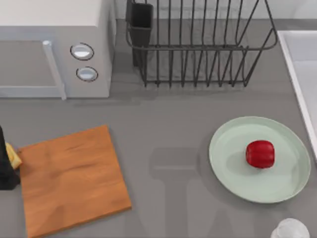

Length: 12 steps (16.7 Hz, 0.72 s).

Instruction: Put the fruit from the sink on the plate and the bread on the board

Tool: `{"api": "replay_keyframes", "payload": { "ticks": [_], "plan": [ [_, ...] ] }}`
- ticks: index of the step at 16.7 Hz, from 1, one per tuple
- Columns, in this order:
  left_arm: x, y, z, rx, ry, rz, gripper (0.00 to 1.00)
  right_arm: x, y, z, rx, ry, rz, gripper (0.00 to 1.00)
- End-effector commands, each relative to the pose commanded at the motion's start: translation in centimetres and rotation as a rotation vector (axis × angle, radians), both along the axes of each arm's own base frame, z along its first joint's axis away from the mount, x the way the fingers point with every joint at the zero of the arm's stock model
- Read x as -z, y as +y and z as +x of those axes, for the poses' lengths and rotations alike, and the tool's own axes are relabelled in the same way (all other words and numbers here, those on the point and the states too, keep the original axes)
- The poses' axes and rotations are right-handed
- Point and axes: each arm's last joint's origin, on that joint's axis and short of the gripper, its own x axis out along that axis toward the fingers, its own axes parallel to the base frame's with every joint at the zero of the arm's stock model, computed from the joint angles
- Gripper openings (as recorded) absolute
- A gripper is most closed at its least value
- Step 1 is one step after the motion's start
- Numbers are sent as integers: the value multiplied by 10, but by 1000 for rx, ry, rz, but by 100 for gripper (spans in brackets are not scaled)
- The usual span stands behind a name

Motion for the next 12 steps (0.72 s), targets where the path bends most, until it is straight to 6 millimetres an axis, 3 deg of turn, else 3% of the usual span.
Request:
{"api": "replay_keyframes", "payload": {
  "ticks": [8, 12],
  "plan": [
    [0, 0, 0, 1, 10, 10, 100, 4, -1, 0, 8, -24, -8, 100],
    [-4, 7, 6, 22, 145, 140, 100, 4, -1, 0, 8, -24, -8, 100]
  ]
}}
